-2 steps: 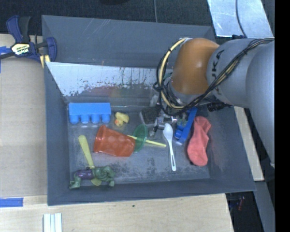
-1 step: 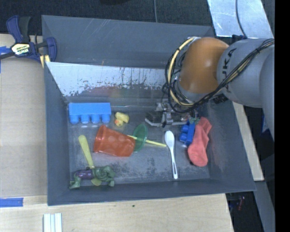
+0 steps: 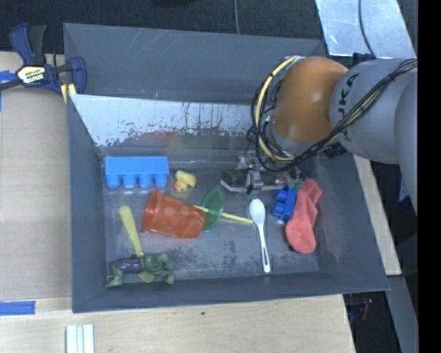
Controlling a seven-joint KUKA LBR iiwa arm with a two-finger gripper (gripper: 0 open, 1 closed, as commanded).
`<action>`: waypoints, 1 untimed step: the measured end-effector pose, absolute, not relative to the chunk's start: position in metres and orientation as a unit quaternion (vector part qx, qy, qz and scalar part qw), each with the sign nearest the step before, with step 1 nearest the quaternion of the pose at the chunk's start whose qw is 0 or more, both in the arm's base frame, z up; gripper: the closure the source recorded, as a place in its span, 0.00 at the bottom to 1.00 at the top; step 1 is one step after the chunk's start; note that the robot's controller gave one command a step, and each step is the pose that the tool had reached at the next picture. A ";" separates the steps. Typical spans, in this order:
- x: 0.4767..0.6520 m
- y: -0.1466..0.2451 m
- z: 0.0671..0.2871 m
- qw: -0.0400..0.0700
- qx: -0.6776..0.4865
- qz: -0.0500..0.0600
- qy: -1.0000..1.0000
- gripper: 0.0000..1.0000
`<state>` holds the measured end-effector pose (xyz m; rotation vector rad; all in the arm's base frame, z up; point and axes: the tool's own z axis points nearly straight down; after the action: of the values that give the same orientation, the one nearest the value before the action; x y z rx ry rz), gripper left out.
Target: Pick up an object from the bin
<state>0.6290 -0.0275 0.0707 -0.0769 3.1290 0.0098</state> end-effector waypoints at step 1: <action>0.618 -0.017 0.148 0.004 -0.009 0.004 1.000 1.00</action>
Offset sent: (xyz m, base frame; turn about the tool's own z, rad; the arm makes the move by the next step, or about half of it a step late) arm -0.0130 -0.0083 0.1740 0.0001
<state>0.6180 -0.0174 0.1484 -0.0287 3.1331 0.0111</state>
